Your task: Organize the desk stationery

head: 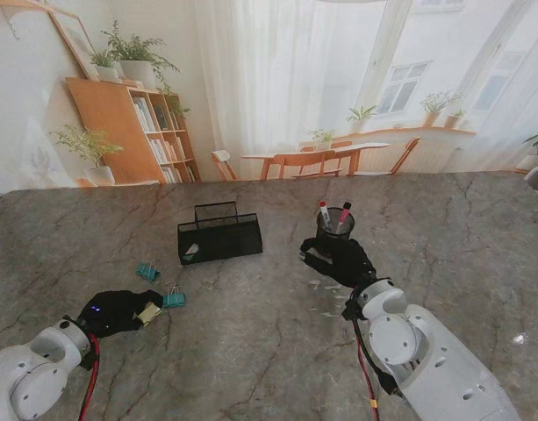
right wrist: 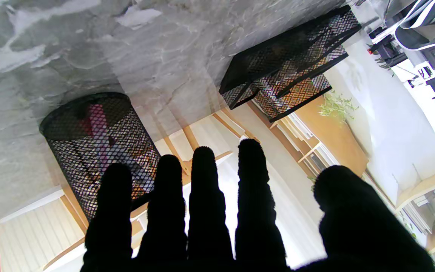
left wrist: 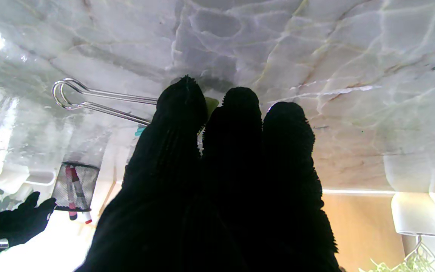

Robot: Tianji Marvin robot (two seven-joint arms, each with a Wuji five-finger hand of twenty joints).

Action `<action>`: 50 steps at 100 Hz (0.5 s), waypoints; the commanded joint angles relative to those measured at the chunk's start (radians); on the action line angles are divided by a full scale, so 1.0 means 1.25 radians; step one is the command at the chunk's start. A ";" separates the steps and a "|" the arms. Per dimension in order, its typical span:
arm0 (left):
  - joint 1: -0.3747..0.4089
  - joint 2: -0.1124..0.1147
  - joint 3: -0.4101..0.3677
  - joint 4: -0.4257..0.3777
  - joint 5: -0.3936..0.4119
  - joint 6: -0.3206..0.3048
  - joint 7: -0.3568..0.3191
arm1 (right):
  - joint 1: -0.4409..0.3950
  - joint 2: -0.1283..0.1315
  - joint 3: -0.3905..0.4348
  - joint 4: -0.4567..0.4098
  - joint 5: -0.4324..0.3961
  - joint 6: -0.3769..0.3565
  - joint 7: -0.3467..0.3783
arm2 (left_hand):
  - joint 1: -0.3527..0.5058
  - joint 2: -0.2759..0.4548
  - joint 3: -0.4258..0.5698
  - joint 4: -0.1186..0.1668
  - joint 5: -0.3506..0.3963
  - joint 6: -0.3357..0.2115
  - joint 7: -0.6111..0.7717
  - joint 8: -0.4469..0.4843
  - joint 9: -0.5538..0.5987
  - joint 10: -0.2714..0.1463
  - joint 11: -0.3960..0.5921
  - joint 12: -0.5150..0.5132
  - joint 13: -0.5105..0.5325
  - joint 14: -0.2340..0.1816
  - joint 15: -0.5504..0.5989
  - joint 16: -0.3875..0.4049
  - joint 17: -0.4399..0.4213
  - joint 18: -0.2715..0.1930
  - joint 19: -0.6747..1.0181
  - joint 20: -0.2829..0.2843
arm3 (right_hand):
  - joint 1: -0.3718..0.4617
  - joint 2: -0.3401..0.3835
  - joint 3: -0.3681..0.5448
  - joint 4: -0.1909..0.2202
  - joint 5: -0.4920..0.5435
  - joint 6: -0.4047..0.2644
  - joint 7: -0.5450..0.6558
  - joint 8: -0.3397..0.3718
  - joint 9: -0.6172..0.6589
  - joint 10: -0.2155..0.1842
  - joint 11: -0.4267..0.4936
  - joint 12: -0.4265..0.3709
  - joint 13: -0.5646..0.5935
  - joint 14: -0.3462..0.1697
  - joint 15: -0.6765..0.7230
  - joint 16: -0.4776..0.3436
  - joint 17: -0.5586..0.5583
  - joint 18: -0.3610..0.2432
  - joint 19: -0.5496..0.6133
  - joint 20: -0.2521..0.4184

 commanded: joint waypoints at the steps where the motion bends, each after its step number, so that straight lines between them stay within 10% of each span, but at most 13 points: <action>1: 0.004 -0.003 -0.002 -0.012 -0.003 -0.009 0.005 | -0.001 0.000 -0.001 0.000 0.002 0.001 0.011 | 0.038 0.087 0.084 -0.050 0.120 0.061 0.179 0.041 0.044 -0.007 0.043 0.014 0.006 0.002 0.019 0.011 0.012 -0.028 0.026 -0.001 | 0.003 0.019 -0.020 -0.015 0.010 -0.002 0.010 0.018 0.002 0.002 0.016 0.009 0.000 0.001 0.006 -0.001 -0.010 0.002 0.018 -0.012; 50: -0.039 -0.003 -0.035 -0.061 -0.022 -0.079 -0.033 | -0.002 -0.001 0.000 -0.001 0.002 0.003 0.008 | 0.038 0.084 0.087 -0.049 0.120 0.065 0.186 0.032 0.045 -0.003 0.047 0.016 0.005 0.000 0.027 0.017 0.016 -0.031 0.024 0.008 | 0.004 0.019 -0.021 -0.015 0.010 -0.002 0.010 0.018 0.002 0.002 0.016 0.009 0.000 0.001 0.006 -0.001 -0.010 0.002 0.018 -0.012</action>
